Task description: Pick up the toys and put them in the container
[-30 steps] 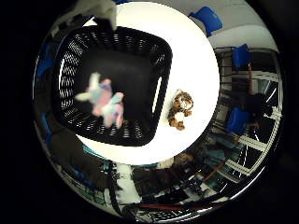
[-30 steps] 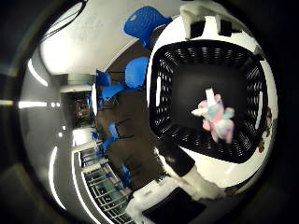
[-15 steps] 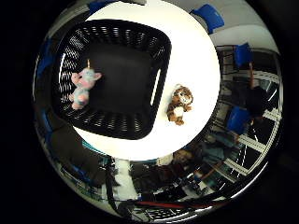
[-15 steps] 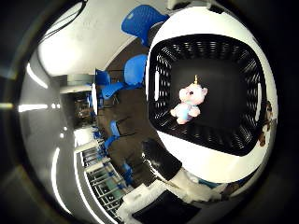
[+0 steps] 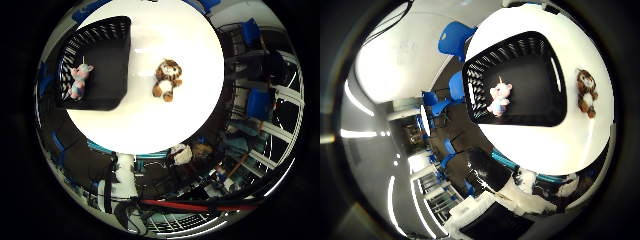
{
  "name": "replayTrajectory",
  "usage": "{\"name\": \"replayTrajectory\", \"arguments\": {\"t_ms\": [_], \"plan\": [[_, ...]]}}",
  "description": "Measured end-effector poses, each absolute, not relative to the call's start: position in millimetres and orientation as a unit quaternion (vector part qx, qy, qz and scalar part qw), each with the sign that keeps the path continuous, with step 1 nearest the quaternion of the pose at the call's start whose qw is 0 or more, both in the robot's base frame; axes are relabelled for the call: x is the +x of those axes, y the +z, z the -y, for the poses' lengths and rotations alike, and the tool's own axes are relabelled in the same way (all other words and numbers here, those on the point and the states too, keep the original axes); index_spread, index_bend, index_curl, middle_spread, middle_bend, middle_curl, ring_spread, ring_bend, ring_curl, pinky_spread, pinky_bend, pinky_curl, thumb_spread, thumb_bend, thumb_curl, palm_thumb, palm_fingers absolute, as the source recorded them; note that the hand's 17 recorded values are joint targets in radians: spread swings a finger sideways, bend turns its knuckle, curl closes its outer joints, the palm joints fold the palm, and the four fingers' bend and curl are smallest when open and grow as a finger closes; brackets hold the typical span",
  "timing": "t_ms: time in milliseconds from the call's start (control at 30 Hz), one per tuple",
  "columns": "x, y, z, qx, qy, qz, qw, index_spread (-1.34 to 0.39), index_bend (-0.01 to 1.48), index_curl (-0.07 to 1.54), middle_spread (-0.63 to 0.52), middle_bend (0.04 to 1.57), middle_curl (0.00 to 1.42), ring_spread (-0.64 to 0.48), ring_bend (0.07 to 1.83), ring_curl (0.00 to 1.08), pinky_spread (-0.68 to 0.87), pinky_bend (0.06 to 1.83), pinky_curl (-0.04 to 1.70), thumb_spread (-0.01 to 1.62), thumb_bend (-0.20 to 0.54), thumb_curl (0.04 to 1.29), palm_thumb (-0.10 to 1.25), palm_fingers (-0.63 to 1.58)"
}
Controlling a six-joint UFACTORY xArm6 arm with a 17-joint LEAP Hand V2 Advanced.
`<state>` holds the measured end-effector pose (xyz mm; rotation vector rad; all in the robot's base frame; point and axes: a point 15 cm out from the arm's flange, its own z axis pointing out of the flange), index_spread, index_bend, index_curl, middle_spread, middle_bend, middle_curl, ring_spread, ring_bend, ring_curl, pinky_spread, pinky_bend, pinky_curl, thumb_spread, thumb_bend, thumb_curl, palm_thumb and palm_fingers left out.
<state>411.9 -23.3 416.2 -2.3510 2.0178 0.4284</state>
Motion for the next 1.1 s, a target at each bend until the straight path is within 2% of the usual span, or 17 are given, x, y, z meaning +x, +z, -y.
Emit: {"name": "replayTrajectory", "arguments": {"t_ms": [200,367,567,767,1100], "plan": [[385.8,414.2,100.9,-0.736,0.121,-0.664,-0.049,-0.27,0.15,0.27,0.13,0.21,0.33,0.26,0.36,0.24,0.50,0.57,0.32,1.14,-0.022,0.25,0.37,0.13],[379.0,405.7,141.3,-0.726,0.116,-0.675,-0.067,-0.29,0.15,0.26,0.14,0.21,0.33,0.25,0.35,0.24,0.48,0.57,0.30,1.11,-0.019,0.26,0.39,0.08],[397.4,379.5,174.3,-0.707,0.102,-0.697,-0.066,-0.27,0.15,0.26,0.16,0.21,0.33,0.25,0.35,0.25,0.47,0.56,0.29,1.10,-0.022,0.27,0.41,0.10],[407.1,352.4,183.4,-0.660,0.105,-0.737,-0.103,-0.13,0.14,0.25,0.20,0.23,0.34,0.27,0.40,0.26,0.48,0.59,0.30,1.09,-0.029,0.26,0.34,0.11],[448.6,297.7,182.4,-0.631,0.088,-0.760,-0.125,-0.07,0.14,0.24,0.24,0.23,0.33,0.28,0.41,0.25,0.48,0.63,0.30,1.08,-0.024,0.26,0.30,0.06]]}}
